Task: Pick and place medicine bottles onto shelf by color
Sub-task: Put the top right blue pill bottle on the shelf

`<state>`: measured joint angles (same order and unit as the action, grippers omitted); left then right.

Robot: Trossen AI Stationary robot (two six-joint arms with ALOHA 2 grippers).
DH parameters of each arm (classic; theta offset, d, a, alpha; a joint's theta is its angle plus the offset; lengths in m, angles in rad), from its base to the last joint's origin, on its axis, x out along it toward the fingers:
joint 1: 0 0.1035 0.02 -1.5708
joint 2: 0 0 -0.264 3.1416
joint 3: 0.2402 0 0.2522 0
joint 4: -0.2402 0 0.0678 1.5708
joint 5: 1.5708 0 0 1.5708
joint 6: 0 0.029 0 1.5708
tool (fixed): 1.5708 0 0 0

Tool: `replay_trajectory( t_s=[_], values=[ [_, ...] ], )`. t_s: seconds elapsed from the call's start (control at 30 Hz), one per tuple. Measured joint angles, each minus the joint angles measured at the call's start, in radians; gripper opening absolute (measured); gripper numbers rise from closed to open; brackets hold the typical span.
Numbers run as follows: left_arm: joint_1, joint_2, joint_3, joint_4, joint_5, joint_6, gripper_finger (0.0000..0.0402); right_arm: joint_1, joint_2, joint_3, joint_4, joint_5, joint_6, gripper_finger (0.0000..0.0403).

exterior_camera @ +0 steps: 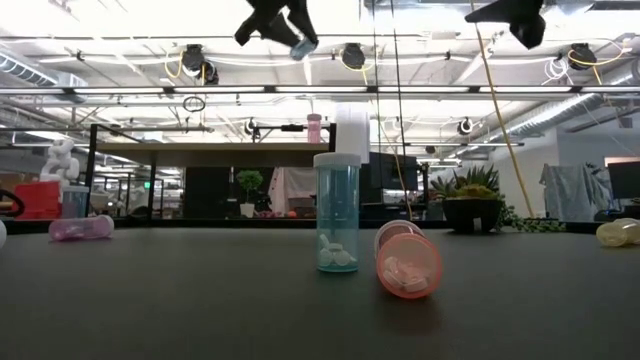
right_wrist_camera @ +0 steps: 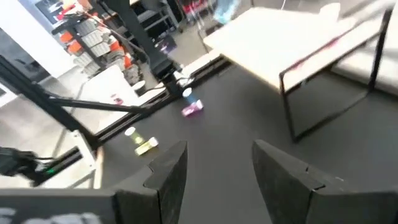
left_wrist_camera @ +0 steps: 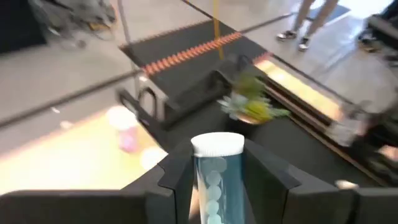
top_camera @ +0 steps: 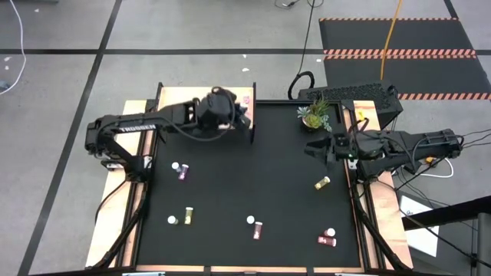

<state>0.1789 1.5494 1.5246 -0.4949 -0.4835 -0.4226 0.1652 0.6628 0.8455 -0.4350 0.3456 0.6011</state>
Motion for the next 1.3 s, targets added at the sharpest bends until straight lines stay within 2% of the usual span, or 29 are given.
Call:
replay_trajectory(
  t_s=[0.1, 0.27, 0.47, 0.6, 0.8, 0.97, 1.3],
  values=[
    [0.065, 0.003, -0.01, 0.035, 0.01, 0.106, 0.0122, -0.008, 0.0, 0.0, 0.031, 0.049, -0.097, 0.0173],
    [0.158, -0.003, -0.114, 0.215, 0.098, 0.209, 0.0122, -0.039, 0.001, 0.0, 0.07, 0.054, -0.235, 0.0173],
    [0.265, -0.067, -0.348, 0.513, 0.192, 0.255, 0.0122, -0.095, 0.001, 0.0, 0.07, 0.052, -0.247, 0.0173],
    [0.327, -0.111, -0.536, 0.773, 0.248, 0.273, 0.0122, -0.127, 0.001, 0.0, 0.072, 0.049, -0.247, 0.0173],
    [0.388, -0.111, -0.766, 1.149, 0.337, 0.387, 0.0122, -0.158, 0.002, 0.0, 0.072, 0.046, -0.251, 0.0173],
    [0.412, -0.073, -0.844, 1.257, 0.359, 0.404, 0.0122, -0.181, 0.002, 0.0, 0.091, 0.046, -0.256, 0.0173],
    [0.41, 0.035, -0.851, 1.461, 0.387, 0.449, 0.0122, -0.193, 0.002, 0.0, 0.122, 0.042, -0.284, 0.0173]
  ],
)
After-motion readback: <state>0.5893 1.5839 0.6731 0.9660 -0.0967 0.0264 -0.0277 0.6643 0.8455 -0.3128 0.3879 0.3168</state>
